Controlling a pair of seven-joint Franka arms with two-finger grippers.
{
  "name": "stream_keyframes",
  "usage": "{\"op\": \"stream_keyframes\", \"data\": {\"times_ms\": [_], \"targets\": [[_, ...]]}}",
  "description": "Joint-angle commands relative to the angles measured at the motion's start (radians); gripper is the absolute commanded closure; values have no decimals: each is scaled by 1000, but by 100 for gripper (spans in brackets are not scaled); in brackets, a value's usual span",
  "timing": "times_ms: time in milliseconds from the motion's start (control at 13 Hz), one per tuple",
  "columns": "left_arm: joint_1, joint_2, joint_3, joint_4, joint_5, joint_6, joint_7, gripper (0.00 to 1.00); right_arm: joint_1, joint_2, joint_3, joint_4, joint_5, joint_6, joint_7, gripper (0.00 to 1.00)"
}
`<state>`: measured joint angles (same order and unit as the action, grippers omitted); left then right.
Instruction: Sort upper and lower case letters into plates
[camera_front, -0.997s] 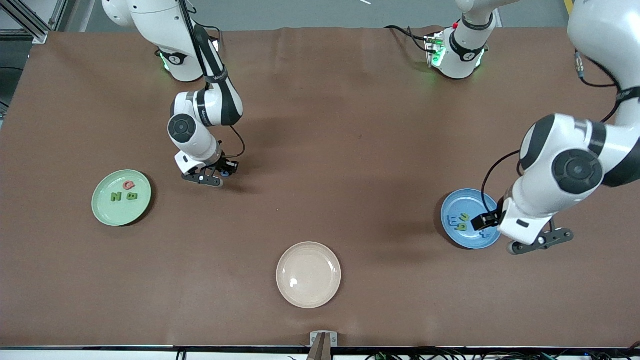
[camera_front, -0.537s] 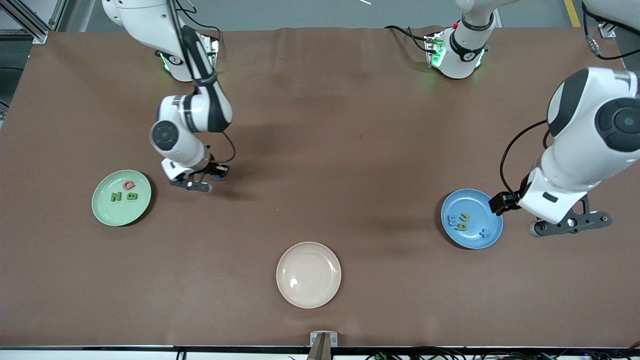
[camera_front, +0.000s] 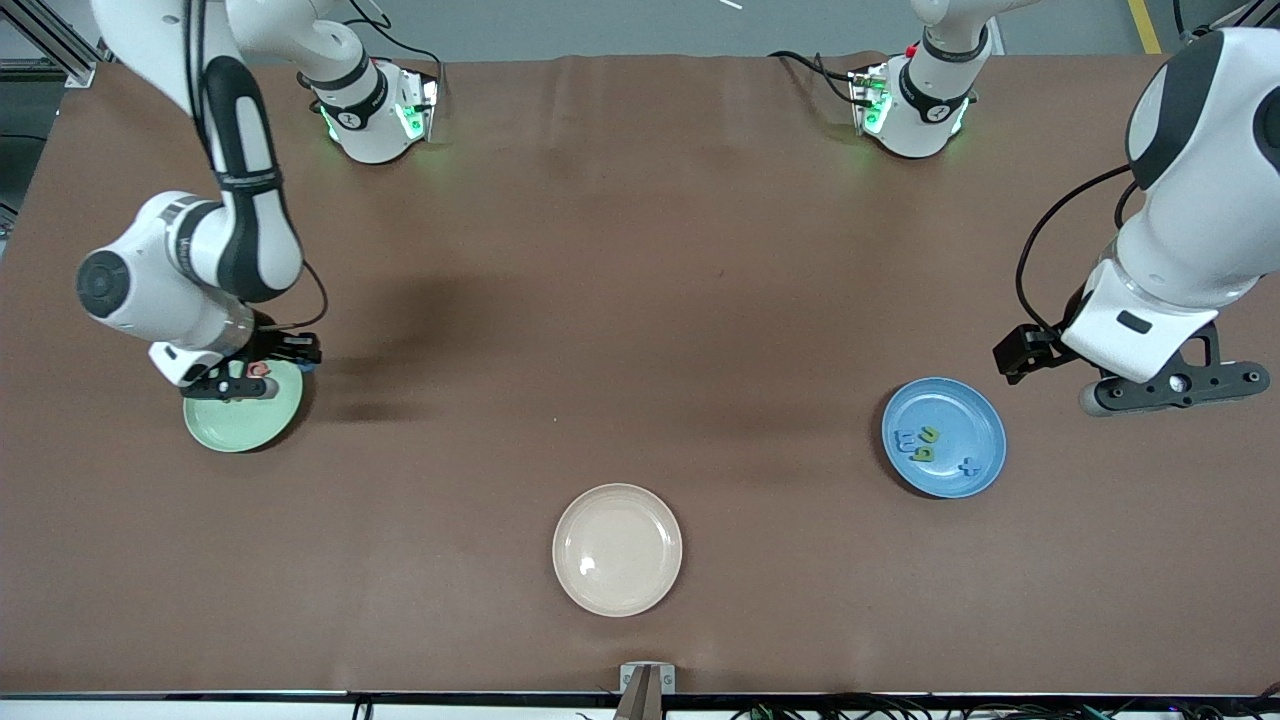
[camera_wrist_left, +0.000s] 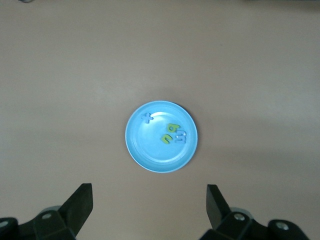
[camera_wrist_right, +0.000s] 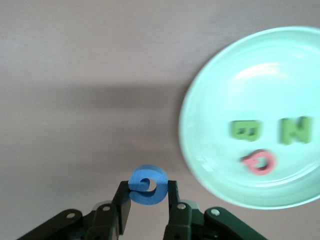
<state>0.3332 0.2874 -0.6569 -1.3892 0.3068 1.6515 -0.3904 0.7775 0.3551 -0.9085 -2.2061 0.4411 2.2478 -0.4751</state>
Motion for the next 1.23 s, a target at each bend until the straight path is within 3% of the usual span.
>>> {"op": "stream_keyframes", "data": {"times_ms": [0,153,307,460,767,844,920,997,1151], "targets": [[35,-66,0,-16,-61,-45,68,0,-108,79,16,57,24,-2,-160,71],[-9,-129,81,-24,-93,-88,155,0,-179,132,57,100,27,-2,-201,71],[-109,-189,233,-56,-148,-116,214,0,-321,166,179,155,27,2,-224,71],[-135,-246,324,-105,-237,-121,266,0,-418,195,270,187,27,22,-227,70],[-275,-319,486,-186,-253,-122,292,0,-455,254,296,246,27,26,-228,68],[-302,-329,514,-195,-253,-122,292,0,-455,258,296,249,27,24,-227,61],[-324,-333,535,-203,-253,-124,292,0,-451,257,296,250,28,18,-223,36],[-330,-336,542,-206,-253,-128,292,0,-448,255,296,252,31,15,-218,2],[-332,-341,543,-208,-255,-130,292,0,-439,249,296,266,33,12,-215,1]]}}
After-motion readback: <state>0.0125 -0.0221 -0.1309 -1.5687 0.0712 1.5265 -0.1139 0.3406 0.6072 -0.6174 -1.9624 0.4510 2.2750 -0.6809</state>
